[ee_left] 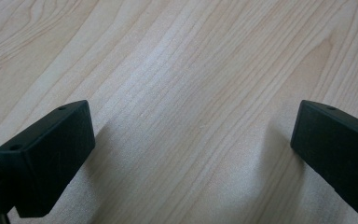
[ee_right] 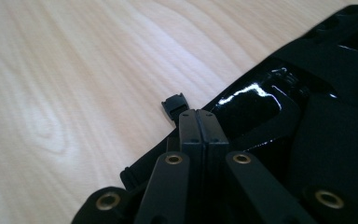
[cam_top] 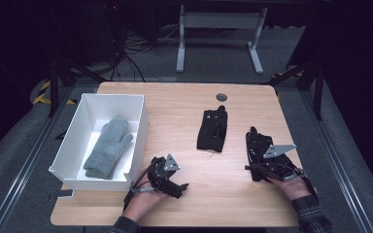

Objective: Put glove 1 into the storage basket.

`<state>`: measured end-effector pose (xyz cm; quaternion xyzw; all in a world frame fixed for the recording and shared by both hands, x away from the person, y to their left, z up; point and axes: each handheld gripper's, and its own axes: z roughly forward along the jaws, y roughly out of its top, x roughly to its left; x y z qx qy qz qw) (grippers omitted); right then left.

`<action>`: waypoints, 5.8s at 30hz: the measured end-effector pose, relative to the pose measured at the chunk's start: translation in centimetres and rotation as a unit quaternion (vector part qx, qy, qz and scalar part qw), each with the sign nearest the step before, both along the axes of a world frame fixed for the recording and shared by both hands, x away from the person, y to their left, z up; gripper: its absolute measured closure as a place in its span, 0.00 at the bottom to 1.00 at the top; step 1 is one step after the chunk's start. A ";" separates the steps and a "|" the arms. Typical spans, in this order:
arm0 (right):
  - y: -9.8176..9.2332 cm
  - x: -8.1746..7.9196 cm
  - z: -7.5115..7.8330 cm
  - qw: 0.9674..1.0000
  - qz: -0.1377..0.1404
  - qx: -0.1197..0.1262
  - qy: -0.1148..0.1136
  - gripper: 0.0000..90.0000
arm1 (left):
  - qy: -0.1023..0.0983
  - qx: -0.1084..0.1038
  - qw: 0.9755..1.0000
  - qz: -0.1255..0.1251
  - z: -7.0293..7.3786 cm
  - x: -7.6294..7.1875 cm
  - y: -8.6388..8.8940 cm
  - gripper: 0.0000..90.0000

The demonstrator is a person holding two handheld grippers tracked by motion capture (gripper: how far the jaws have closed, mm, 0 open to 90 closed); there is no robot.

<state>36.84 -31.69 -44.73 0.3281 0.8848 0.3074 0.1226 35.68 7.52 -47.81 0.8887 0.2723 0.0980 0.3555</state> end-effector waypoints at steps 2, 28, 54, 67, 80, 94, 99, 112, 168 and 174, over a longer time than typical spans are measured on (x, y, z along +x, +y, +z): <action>0.6 -0.4 0.0 1.000 0.018 0.001 0.005 1.00 | 0.000 0.000 1.000 0.000 0.0 0.0 0.0 0.00; 5.7 -4.4 0.7 0.989 0.144 0.010 0.001 1.00 | 0.000 0.000 1.000 0.000 0.0 0.0 0.0 0.00; 6.6 -1.8 -0.4 0.993 0.118 0.009 -0.004 1.00 | 0.000 0.002 1.000 -0.002 0.0 0.1 -0.1 0.00; 6.6 -2.2 -0.5 0.992 0.127 0.023 0.004 1.00 | 0.001 0.000 1.000 0.000 0.0 0.1 -0.2 0.00; 6.5 -2.2 -0.4 0.991 0.128 0.030 0.002 0.91 | 0.002 -0.001 1.000 0.000 0.0 0.2 -0.2 0.00; 5.1 -2.0 0.5 0.996 0.072 0.051 -0.034 0.46 | 0.003 -0.017 1.000 0.010 2.8 1.8 -1.1 0.42; 5.2 -2.4 0.4 0.995 0.076 0.042 -0.040 0.45 | 0.011 -0.026 1.000 0.002 3.3 3.7 -2.2 0.83; 5.6 -2.5 0.3 0.995 0.083 0.034 -0.042 0.44 | 0.024 -0.044 0.999 -0.015 3.7 8.8 -5.4 1.00; 5.0 -2.7 0.4 0.996 0.070 0.033 -0.043 0.42 | 0.118 0.006 0.991 -0.065 2.5 -0.4 -1.5 1.00; 5.1 -2.6 0.4 0.996 0.071 0.033 -0.043 0.42 | 0.112 0.002 0.992 -0.065 2.9 -1.4 -1.0 0.98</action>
